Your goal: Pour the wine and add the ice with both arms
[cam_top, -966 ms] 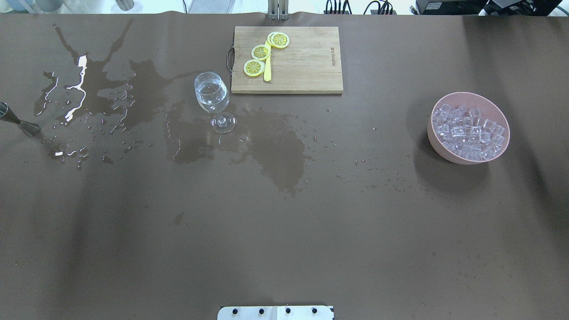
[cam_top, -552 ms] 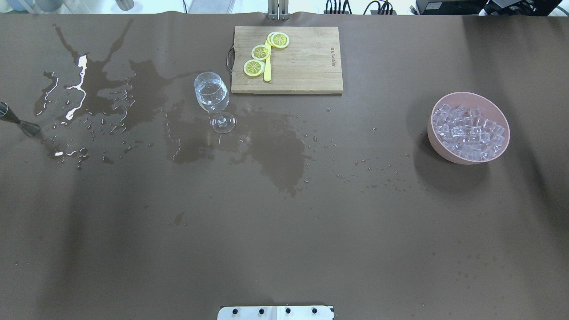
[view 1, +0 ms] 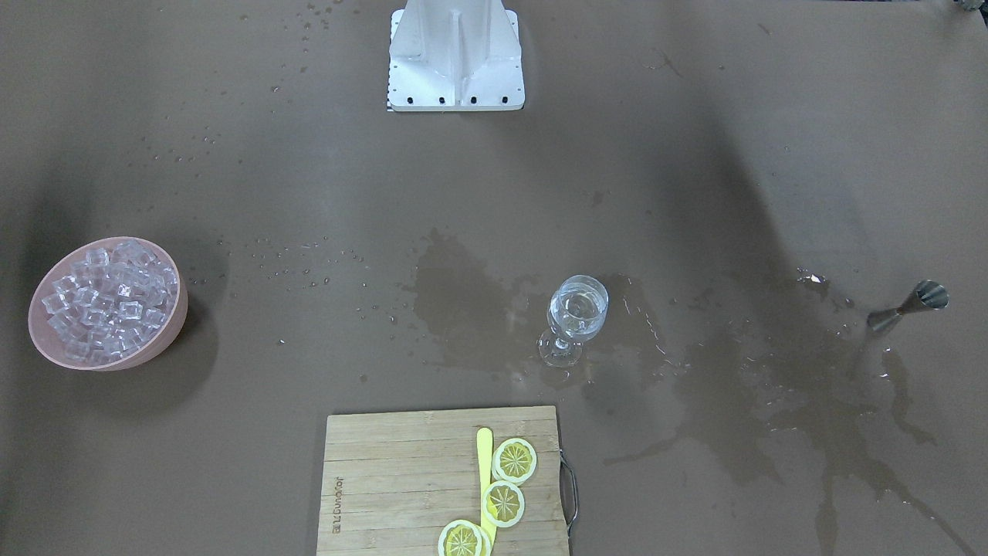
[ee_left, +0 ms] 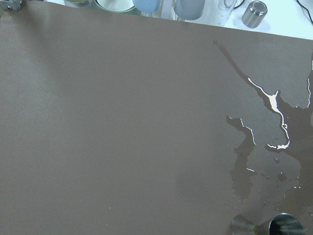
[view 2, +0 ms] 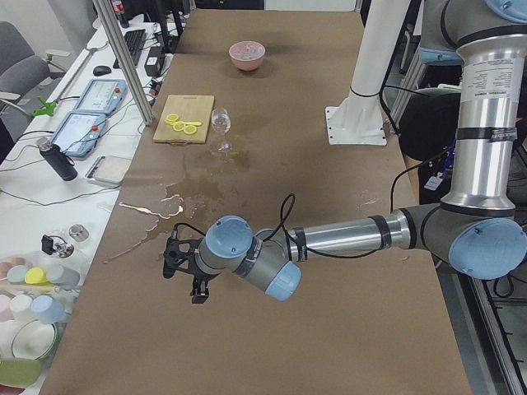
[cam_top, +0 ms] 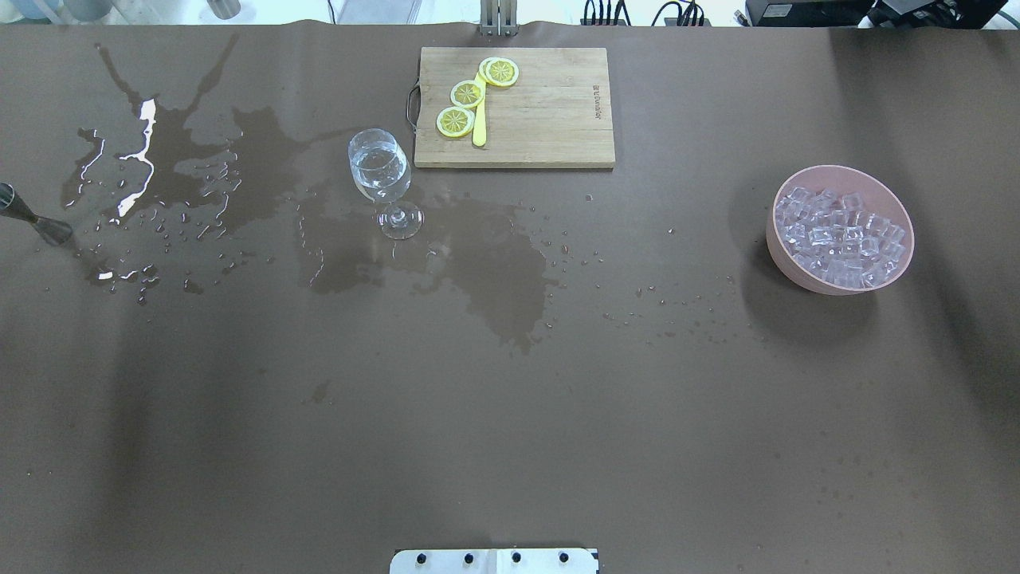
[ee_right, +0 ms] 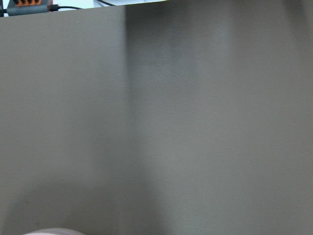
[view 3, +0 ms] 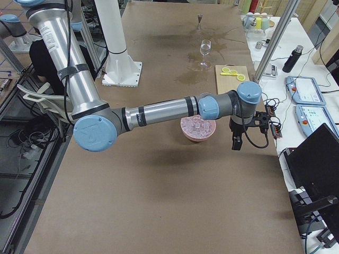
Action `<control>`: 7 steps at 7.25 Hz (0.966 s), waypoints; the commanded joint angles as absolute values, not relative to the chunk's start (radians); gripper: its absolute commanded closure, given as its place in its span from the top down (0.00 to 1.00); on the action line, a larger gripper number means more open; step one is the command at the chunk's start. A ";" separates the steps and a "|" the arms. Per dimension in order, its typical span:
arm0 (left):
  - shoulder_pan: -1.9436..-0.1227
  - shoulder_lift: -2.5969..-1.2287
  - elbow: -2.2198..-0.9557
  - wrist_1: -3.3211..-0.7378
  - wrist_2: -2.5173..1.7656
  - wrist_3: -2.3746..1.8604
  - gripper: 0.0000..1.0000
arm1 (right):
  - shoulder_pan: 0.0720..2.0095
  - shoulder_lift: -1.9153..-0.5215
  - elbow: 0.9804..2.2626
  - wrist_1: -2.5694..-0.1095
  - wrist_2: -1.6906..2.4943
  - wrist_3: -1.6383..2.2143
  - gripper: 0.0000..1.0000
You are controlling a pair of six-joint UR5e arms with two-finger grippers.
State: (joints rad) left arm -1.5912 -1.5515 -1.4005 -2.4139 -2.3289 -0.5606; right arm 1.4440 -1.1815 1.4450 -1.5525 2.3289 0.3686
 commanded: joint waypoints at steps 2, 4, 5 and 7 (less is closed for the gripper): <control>-1.448 -1.479 -1.405 -2.675 -2.172 -0.758 0.97 | 1.283 -1.141 1.514 -1.540 2.300 0.569 1.00; -1.419 -1.415 -1.411 -2.820 -2.155 -0.845 0.97 | 1.203 -1.141 1.542 -1.540 2.293 0.635 0.99; -1.390 -1.404 -1.420 -2.868 -2.105 -0.892 0.97 | 1.159 -1.141 1.557 -1.540 2.269 0.688 0.92; -1.259 -1.382 -1.433 -2.951 -1.928 -0.994 0.97 | 1.086 -1.152 1.568 -1.481 2.200 0.762 0.83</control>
State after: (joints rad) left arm -1.3344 -1.3958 -1.4268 -2.8996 -2.0324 -0.9399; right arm 1.1340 -1.1438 1.5629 -1.5209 2.2419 0.7123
